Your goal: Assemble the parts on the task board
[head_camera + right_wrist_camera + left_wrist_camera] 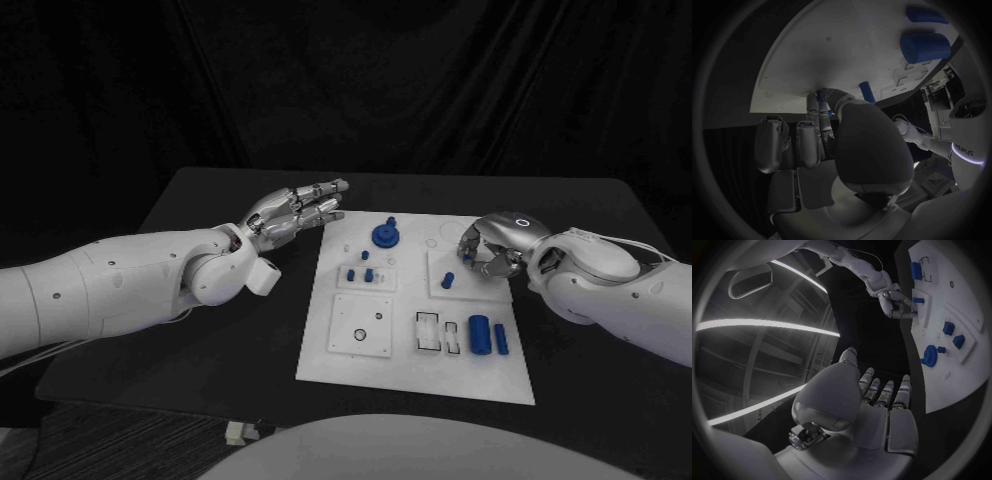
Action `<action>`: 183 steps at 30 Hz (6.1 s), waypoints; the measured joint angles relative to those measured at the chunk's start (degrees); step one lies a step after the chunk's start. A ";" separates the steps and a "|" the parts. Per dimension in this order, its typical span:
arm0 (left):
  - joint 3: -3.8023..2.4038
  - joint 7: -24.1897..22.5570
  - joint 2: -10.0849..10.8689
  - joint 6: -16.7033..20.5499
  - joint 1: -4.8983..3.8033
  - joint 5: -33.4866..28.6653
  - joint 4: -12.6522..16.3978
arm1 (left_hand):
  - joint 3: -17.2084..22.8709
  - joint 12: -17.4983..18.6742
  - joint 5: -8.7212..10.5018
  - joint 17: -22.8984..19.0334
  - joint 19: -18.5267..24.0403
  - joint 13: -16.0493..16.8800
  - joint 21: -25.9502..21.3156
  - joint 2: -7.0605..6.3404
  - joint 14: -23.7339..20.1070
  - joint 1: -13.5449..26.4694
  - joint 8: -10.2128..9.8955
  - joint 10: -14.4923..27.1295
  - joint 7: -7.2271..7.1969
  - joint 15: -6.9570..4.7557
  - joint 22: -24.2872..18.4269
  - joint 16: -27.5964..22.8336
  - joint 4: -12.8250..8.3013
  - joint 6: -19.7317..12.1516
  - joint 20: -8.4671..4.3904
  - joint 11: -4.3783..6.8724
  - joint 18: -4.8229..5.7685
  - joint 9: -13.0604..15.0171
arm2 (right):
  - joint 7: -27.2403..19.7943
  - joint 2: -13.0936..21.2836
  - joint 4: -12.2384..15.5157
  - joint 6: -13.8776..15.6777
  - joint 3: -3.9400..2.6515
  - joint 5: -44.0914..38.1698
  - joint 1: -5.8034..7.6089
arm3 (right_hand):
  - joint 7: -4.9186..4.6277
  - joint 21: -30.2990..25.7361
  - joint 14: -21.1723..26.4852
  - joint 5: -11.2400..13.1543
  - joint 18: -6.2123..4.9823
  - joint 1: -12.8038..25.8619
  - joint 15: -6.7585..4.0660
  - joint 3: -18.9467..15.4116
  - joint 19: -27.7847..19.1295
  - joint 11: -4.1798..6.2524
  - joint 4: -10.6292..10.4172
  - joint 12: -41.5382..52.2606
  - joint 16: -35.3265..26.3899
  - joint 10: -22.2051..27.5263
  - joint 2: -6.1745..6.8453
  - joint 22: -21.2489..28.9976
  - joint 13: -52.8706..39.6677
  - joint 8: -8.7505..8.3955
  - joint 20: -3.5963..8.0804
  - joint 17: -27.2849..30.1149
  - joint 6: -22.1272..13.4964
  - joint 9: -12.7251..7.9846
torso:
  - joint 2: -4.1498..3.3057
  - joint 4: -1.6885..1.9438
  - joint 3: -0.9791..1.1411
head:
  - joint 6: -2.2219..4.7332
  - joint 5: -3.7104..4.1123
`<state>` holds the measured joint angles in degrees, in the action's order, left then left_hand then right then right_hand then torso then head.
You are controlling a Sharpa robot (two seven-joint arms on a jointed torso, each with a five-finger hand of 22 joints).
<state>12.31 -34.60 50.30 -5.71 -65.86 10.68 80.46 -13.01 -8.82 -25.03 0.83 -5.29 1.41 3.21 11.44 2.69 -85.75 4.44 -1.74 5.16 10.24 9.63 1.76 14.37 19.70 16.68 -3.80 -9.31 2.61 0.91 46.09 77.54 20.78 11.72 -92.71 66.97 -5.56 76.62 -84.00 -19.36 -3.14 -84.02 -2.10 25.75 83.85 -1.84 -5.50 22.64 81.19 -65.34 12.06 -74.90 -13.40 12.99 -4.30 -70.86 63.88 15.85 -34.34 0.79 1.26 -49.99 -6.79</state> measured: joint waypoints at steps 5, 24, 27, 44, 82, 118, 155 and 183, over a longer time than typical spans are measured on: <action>0.00 0.09 -0.02 -0.10 0.06 0.00 -0.06 | 0.00 0.00 0.00 0.04 0.00 0.05 0.00 0.00 0.00 0.00 0.27 0.00 0.17 0.00 -0.04 0.00 0.00 0.58 0.00 0.00 0.00 0.07 | -0.27 0.03 -0.01 0.53 0.03 0.02 -0.06 | 0.06 0.00 0.00 0.34 0.00 -0.30 0.00 0.26 0.20 -0.01 0.38 -0.02 0.00 -0.20 -0.17 -0.03 -0.11 0.16 0.20 0.00 0.55 0.32 | 0.00 0.00 -0.01 | 0.00 -0.15; 0.00 0.59 -0.12 -0.53 0.23 0.00 -0.40 | 0.16 -0.22 -0.21 0.04 0.01 0.04 0.00 0.00 0.00 0.00 0.50 0.00 0.37 0.00 -0.08 0.00 -0.15 1.20 0.00 0.01 0.00 0.13 | -0.67 0.87 0.72 1.70 0.15 0.38 -0.12 | 0.22 0.16 0.00 0.83 0.00 -0.83 -0.40 0.57 0.00 -0.41 0.85 -0.46 -0.22 -0.61 -0.68 -0.04 -0.04 0.38 0.40 0.55 0.80 1.16 | 0.03 -0.02 -0.01 | 0.00 -0.43; 0.00 0.71 -0.14 -0.64 0.26 0.00 -0.48 | 0.15 -0.22 -0.21 0.04 0.01 0.04 0.00 0.04 0.00 -0.04 0.50 0.00 0.40 0.00 -0.08 0.00 -0.15 1.23 0.00 0.01 0.00 0.14 | -0.67 1.17 1.06 1.83 0.15 0.41 0.13 | 0.22 0.16 0.00 0.84 0.01 -0.83 -0.40 0.57 0.00 -0.41 0.85 -0.46 -0.25 -0.61 -0.67 -0.03 -0.03 0.38 0.40 0.75 0.80 1.16 | 0.03 -0.02 -0.01 | 0.00 -0.48; 0.00 1.24 -0.19 -1.08 0.33 0.00 -0.63 | 0.15 -0.22 -0.20 0.03 0.01 0.03 0.00 0.20 0.00 -0.20 0.61 -0.05 0.57 0.00 -0.17 0.00 -0.15 1.40 0.00 -0.04 0.00 0.13 | -0.55 2.30 2.67 2.74 0.10 0.58 2.58 | 0.23 -0.02 0.00 1.92 0.01 -1.06 -0.40 0.73 0.20 0.47 1.03 -0.73 -0.46 -2.16 -0.76 -0.02 0.20 0.37 0.60 1.04 1.23 1.04 | 0.04 -0.02 -0.01 | 0.00 -0.57; -0.01 1.83 -0.07 -1.55 1.05 -0.01 -0.82 | 0.15 -0.21 -0.20 0.02 -0.20 0.02 0.00 0.20 -0.01 -0.20 0.72 -0.19 0.57 -0.01 -0.16 0.00 -0.14 1.40 0.21 -0.18 0.01 0.12 | 2.36 -0.29 20.77 -2.82 0.11 0.37 3.69 | 0.26 -1.66 0.00 3.72 0.01 -1.04 -0.40 0.98 0.20 0.26 0.76 -2.56 -1.18 -2.34 -0.75 0.00 0.80 -1.05 0.60 2.45 1.20 0.61 | 0.01 0.03 -0.05 | 0.00 -2.69; -0.01 1.99 -0.04 -2.06 2.00 -0.01 -0.86 | 0.15 -0.21 -0.20 0.01 -0.20 0.01 0.00 0.20 -0.01 -0.20 0.71 -0.19 0.57 -0.01 -0.16 0.00 -0.14 1.40 0.21 -0.18 0.01 0.11 | 3.50 -7.56 16.80 -10.94 0.11 0.26 -0.11 | 0.02 -2.56 0.01 4.11 0.01 -0.79 -0.40 1.14 -0.01 0.07 0.60 -2.99 -1.56 -2.52 -0.98 -0.03 0.91 -1.64 0.80 2.92 0.58 0.34 | 0.03 0.01 -0.03 | 0.00 -4.33; 0.00 2.13 -0.34 -2.45 2.24 -0.01 -1.18 | 0.15 -0.21 -0.20 0.06 -0.19 0.01 0.00 0.20 0.20 -0.20 0.71 -0.19 0.57 0.20 -0.21 0.22 -0.14 1.40 0.20 -0.18 0.01 0.10 | 3.70 -8.00 15.18 -11.33 0.12 -0.10 -1.45 | 0.13 -2.80 0.01 4.11 0.01 -0.80 -0.40 1.13 -0.22 -0.04 0.61 -2.96 -1.56 -2.62 -0.97 -0.01 0.90 -1.69 0.60 3.05 0.48 0.25 | 0.03 -0.01 -0.02 | 0.00 -4.21; 0.00 2.35 -0.38 -2.80 2.29 -0.01 -1.44 | 0.15 -0.21 -0.20 0.05 -0.19 0.01 0.00 0.20 0.20 -0.20 0.95 -0.19 0.57 0.20 -0.28 0.22 -0.14 1.40 0.20 -0.18 0.01 0.10 | 3.63 -8.67 14.65 -11.32 0.11 -0.31 -2.16 | 0.24 -2.80 0.00 4.12 0.01 -0.80 -0.40 1.13 -0.22 -0.07 0.61 -3.19 -1.80 -2.65 -0.96 0.00 0.90 -1.80 0.60 3.19 0.38 0.21 | 0.03 0.00 -0.03 | 0.00 -4.20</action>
<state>12.31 -32.25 49.92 -8.51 -63.57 10.67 79.03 -12.85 -9.04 -25.24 0.87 -5.49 1.42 3.21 11.64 2.89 -85.95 5.39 -1.93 5.73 10.44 9.35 1.98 14.22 21.10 16.88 -3.98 -9.30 2.71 4.54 37.42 92.19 9.46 11.83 -93.01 64.82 -5.33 73.83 -84.00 -15.24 -3.13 -84.82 -2.50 26.88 83.63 -1.91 -4.89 19.45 79.39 -67.98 11.09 -74.90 -12.50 11.19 -3.70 -67.67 64.26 16.07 -34.31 0.79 1.24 -49.99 -10.99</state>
